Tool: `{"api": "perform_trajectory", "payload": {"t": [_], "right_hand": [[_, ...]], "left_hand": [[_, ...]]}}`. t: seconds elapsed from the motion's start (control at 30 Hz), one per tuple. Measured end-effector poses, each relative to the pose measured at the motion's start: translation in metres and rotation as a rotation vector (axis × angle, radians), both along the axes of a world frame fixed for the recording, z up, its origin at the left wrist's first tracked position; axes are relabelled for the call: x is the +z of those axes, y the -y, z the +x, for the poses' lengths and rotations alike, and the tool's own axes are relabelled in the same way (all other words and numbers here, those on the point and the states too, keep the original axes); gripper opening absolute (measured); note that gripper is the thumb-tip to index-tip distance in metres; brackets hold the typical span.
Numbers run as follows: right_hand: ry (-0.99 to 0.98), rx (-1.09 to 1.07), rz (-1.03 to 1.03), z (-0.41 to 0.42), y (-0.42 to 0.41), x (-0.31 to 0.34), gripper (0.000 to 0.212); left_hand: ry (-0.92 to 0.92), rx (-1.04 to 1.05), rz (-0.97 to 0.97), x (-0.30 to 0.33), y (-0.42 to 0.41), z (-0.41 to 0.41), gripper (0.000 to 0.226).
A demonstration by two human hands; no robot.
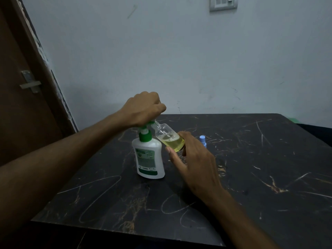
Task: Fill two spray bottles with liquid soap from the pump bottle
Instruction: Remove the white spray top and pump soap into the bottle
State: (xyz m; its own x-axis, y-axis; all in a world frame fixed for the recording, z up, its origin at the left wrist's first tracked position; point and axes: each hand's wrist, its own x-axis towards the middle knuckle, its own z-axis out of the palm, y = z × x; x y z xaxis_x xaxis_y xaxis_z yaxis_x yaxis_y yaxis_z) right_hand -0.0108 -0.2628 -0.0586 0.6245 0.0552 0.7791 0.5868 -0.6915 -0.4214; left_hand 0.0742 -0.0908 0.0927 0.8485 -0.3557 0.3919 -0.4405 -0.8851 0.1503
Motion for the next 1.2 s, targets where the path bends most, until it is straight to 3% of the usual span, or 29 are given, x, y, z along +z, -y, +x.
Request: {"api": "perform_trajectory", "payload": {"t": [1.2], "right_hand": [[-0.027,0.002,0.004,0.001,0.0,0.0,0.043]], "left_hand": [[0.03,-0.05,-0.002,0.0,0.002,-0.001,0.033]]}}
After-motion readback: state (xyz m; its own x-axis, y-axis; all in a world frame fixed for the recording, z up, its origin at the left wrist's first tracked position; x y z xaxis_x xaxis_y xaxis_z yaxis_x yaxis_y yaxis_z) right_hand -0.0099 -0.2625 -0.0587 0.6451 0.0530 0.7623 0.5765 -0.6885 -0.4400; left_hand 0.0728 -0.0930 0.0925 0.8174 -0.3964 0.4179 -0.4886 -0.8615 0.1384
